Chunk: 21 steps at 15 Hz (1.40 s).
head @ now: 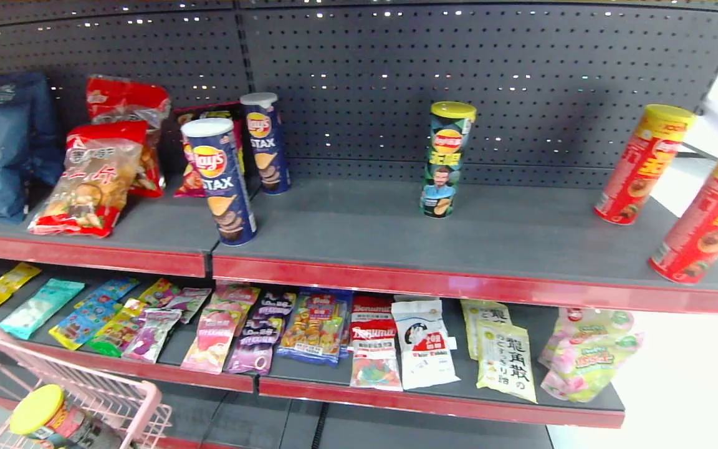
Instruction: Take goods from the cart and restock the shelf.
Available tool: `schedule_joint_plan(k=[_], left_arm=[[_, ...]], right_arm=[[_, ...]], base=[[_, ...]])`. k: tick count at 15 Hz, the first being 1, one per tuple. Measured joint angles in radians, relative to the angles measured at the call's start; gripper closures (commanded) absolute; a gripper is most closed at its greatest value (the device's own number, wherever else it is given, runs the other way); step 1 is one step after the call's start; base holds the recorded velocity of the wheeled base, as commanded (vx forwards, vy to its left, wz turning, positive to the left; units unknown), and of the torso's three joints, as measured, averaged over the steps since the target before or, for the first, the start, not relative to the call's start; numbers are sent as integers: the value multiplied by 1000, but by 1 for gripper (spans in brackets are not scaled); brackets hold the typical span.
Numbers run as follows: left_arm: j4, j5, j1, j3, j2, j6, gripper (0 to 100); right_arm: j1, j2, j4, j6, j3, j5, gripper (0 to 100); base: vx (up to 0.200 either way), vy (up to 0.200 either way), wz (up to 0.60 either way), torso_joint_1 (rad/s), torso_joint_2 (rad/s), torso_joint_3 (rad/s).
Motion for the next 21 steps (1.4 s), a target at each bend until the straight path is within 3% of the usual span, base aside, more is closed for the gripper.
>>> schedule_joint_plan(k=[9, 14, 21], left_arm=[[0, 1, 0, 0, 0, 0, 0], [0, 1, 0, 0, 0, 0, 0], [0, 0, 0, 0, 0, -1, 0]], right_arm=[[0, 0, 0, 0, 0, 0, 0], [0, 0, 1, 4, 0, 0, 0], [0, 0, 0, 7, 0, 0, 0]], base=[[0, 0, 600, 1, 1, 4], [0, 0, -240, -4, 10, 12], [0, 0, 0, -153, 400, 235]])
